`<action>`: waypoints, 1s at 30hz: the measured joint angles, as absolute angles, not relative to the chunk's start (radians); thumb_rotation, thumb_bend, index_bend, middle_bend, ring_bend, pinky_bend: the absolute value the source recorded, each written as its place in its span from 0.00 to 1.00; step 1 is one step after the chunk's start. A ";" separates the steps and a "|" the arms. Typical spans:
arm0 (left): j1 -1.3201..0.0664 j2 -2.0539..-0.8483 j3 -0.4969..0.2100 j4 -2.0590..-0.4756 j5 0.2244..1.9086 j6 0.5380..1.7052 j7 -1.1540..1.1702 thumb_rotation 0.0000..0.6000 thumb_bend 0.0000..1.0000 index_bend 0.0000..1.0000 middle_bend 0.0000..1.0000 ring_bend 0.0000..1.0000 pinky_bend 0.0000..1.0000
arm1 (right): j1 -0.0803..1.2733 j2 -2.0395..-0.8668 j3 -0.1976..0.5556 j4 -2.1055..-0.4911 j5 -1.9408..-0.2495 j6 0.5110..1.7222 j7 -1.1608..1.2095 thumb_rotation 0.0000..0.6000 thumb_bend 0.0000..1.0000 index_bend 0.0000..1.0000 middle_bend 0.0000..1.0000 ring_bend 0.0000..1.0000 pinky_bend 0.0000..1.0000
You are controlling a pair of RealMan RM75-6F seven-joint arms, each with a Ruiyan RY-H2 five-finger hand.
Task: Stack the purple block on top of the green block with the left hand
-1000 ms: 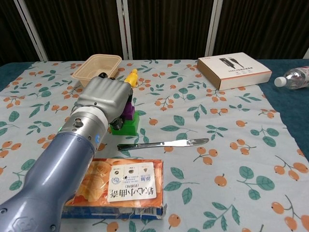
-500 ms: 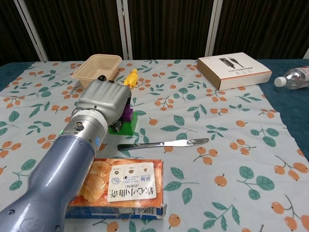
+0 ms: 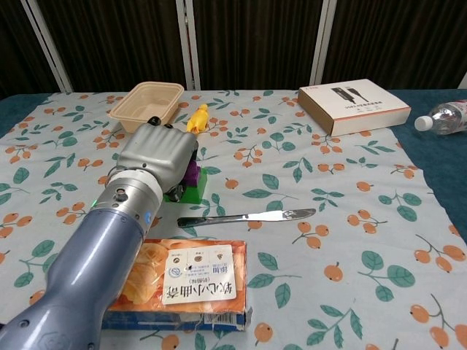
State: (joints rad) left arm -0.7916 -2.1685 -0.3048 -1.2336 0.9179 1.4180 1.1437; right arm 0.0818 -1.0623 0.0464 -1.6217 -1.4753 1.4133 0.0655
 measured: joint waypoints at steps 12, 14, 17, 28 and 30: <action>-0.773 -2.171 -0.294 -1.191 0.933 1.410 1.122 1.00 0.47 0.40 0.37 0.14 0.05 | 0.083 -1.064 0.047 -1.623 -1.470 1.409 0.058 1.00 0.08 0.08 0.01 0.00 0.00; -0.770 -2.172 -0.294 -1.180 0.935 1.406 1.118 1.00 0.47 0.40 0.37 0.14 0.05 | 0.084 -1.064 0.047 -1.623 -1.469 1.408 0.056 1.00 0.08 0.08 0.01 0.00 0.00; -0.766 -2.175 -0.293 -1.164 0.937 1.399 1.115 1.00 0.47 0.40 0.37 0.14 0.05 | 0.084 -1.065 0.047 -1.623 -1.468 1.407 0.052 1.00 0.08 0.08 0.01 0.00 0.00; -0.759 -2.183 -0.296 -1.142 0.950 1.391 1.113 1.00 0.47 0.40 0.37 0.13 0.05 | 0.084 -1.065 0.048 -1.624 -1.466 1.406 0.049 1.00 0.08 0.08 0.01 0.00 0.00; -0.759 -2.182 -0.299 -1.148 0.954 1.392 1.114 1.00 0.47 0.39 0.36 0.13 0.05 | 0.084 -1.065 0.048 -1.624 -1.466 1.407 0.050 1.00 0.08 0.08 0.01 0.00 0.00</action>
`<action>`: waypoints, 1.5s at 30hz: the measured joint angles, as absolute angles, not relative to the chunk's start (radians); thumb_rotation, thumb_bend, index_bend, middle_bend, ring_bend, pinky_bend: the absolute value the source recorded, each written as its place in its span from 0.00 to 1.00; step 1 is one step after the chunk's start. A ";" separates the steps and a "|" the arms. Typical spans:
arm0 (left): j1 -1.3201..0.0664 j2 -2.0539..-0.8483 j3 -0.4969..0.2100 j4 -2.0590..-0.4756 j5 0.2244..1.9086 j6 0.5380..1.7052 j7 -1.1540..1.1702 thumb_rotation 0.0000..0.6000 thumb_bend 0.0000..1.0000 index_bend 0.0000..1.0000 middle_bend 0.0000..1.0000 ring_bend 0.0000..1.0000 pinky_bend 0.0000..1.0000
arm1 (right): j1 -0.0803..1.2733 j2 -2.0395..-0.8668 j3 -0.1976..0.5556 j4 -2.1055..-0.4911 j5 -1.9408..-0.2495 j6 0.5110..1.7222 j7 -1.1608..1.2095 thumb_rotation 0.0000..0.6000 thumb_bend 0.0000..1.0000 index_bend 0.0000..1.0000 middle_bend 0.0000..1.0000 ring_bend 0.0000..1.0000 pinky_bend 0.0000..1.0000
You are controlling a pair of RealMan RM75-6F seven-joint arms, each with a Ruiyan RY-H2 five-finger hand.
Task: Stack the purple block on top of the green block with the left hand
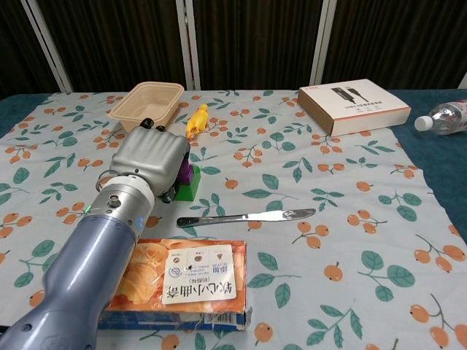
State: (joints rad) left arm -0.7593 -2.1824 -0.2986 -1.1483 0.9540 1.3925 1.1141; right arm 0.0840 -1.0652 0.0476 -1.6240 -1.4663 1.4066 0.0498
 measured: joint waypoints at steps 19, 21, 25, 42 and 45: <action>-0.743 -2.102 -0.286 -1.301 0.970 1.398 1.185 1.00 0.44 0.12 0.03 0.00 0.00 | 0.084 -1.064 0.047 -1.624 -1.467 1.406 0.054 1.00 0.08 0.08 0.01 0.00 0.00; -0.735 -2.078 -0.282 -1.347 0.977 1.405 1.186 1.00 0.44 0.12 0.05 0.00 0.00 | 0.084 -1.064 0.048 -1.622 -1.465 1.405 0.056 1.00 0.08 0.08 0.01 0.00 0.00; -0.707 -1.984 -0.271 -1.511 0.993 1.436 1.199 1.00 0.44 0.13 0.06 0.00 0.00 | 0.085 -1.063 0.048 -1.624 -1.467 1.404 0.057 1.00 0.08 0.08 0.01 0.00 0.00; -0.367 -1.287 -0.080 -1.898 1.181 1.591 0.788 1.00 0.38 0.10 0.05 0.00 0.00 | 0.088 -1.071 0.035 -1.679 -1.498 1.414 -0.036 1.00 0.08 0.08 0.01 0.00 0.00; -0.305 -1.249 -0.038 -1.865 1.235 1.609 0.651 1.00 0.38 0.10 0.05 0.00 0.00 | 0.089 -1.073 0.033 -1.684 -1.501 1.413 -0.047 1.00 0.08 0.09 0.01 0.00 0.00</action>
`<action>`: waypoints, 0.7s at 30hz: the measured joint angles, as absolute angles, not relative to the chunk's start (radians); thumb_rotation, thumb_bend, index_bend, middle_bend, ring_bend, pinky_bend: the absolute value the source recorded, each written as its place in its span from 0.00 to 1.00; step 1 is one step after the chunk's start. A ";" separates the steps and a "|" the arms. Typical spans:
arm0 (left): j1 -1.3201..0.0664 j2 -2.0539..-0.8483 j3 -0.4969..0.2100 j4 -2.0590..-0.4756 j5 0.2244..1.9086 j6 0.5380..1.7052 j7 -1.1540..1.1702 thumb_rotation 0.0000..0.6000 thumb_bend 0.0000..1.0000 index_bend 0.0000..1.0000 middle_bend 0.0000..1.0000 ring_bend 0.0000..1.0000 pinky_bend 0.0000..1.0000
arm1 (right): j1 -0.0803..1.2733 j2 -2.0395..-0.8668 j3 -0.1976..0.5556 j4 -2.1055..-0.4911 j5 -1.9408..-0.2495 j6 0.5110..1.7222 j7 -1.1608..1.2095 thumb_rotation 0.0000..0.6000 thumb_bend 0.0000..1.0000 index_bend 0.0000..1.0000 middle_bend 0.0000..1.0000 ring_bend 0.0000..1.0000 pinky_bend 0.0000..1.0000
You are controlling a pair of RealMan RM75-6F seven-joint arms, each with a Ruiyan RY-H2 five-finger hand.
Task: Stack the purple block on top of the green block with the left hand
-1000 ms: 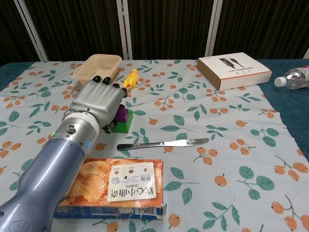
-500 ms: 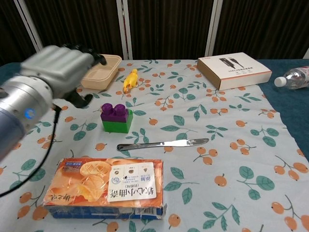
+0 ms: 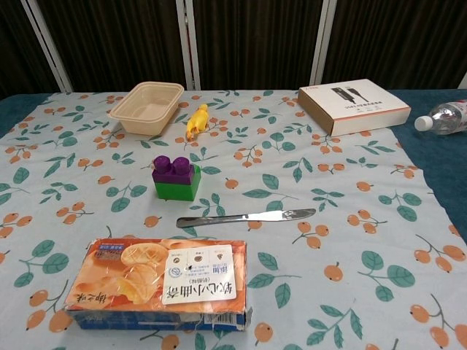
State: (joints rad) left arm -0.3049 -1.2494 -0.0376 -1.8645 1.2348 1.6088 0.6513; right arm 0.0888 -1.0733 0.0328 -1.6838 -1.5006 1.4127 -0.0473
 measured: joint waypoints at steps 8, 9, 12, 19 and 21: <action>-0.176 -1.227 0.011 -1.704 1.304 1.641 0.379 1.00 0.38 0.10 0.05 0.00 0.00 | 0.091 -1.072 0.033 -1.696 -1.501 1.412 -0.061 1.00 0.08 0.08 0.01 0.00 0.00; -0.166 -1.228 0.013 -1.692 1.309 1.642 0.365 1.00 0.38 0.10 0.05 0.00 0.00 | 0.092 -1.073 0.033 -1.696 -1.501 1.410 -0.063 1.00 0.08 0.08 0.01 0.00 0.00; -0.150 -1.234 0.014 -1.670 1.320 1.647 0.337 1.00 0.38 0.11 0.05 0.00 0.00 | 0.094 -1.075 0.032 -1.696 -1.500 1.407 -0.066 1.00 0.08 0.08 0.01 0.00 0.00; -0.125 -1.238 -0.009 -1.640 1.348 1.672 0.339 1.00 0.38 0.11 0.05 0.00 0.00 | 0.092 -1.071 0.034 -1.698 -1.502 1.416 -0.058 1.00 0.08 0.08 0.01 0.00 0.00; -0.123 -1.244 -0.011 -1.632 1.355 1.665 0.347 1.00 0.38 0.11 0.05 0.00 0.00 | 0.092 -1.070 0.036 -1.702 -1.500 1.416 -0.057 1.00 0.08 0.08 0.01 0.00 0.00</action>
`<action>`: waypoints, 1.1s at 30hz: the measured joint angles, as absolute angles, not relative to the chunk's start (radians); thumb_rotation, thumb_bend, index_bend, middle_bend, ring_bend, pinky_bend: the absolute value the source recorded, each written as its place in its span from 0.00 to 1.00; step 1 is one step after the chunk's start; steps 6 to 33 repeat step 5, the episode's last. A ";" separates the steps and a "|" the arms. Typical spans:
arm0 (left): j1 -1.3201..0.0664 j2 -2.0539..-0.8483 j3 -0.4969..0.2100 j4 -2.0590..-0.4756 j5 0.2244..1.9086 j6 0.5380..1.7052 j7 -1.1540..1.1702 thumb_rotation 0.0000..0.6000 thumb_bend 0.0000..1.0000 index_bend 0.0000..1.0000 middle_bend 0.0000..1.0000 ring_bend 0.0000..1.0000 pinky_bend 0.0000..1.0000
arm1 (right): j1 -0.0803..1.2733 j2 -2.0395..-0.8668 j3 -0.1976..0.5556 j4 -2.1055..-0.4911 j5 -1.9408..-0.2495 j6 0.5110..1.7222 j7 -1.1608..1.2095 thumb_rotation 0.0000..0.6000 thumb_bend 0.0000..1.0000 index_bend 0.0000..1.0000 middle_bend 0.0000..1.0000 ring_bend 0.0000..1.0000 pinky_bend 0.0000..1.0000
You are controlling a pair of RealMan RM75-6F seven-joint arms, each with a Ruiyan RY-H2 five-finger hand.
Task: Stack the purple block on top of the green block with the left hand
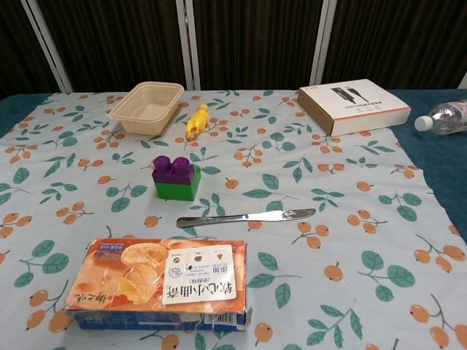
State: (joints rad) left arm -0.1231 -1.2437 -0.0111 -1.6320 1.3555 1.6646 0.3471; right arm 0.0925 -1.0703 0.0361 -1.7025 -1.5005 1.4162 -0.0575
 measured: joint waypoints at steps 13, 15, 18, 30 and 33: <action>-0.120 -1.251 -0.014 -1.627 1.372 1.649 0.374 1.00 0.38 0.11 0.05 0.00 0.00 | 0.094 -1.074 0.034 -1.702 -1.495 1.408 -0.075 1.00 0.08 0.09 0.01 0.00 0.00; -0.120 -1.251 -0.014 -1.627 1.372 1.649 0.374 1.00 0.38 0.11 0.05 0.00 0.00 | 0.094 -1.074 0.034 -1.702 -1.495 1.408 -0.075 1.00 0.08 0.09 0.01 0.00 0.00; -0.120 -1.251 -0.014 -1.627 1.372 1.649 0.374 1.00 0.38 0.11 0.05 0.00 0.00 | 0.094 -1.074 0.034 -1.702 -1.495 1.408 -0.075 1.00 0.08 0.09 0.01 0.00 0.00; -0.120 -1.251 -0.014 -1.627 1.372 1.649 0.374 1.00 0.38 0.11 0.05 0.00 0.00 | 0.094 -1.074 0.034 -1.702 -1.495 1.408 -0.075 1.00 0.08 0.09 0.01 0.00 0.00; -0.120 -1.251 -0.014 -1.627 1.372 1.649 0.374 1.00 0.38 0.11 0.05 0.00 0.00 | 0.094 -1.074 0.034 -1.702 -1.495 1.408 -0.075 1.00 0.08 0.09 0.01 0.00 0.00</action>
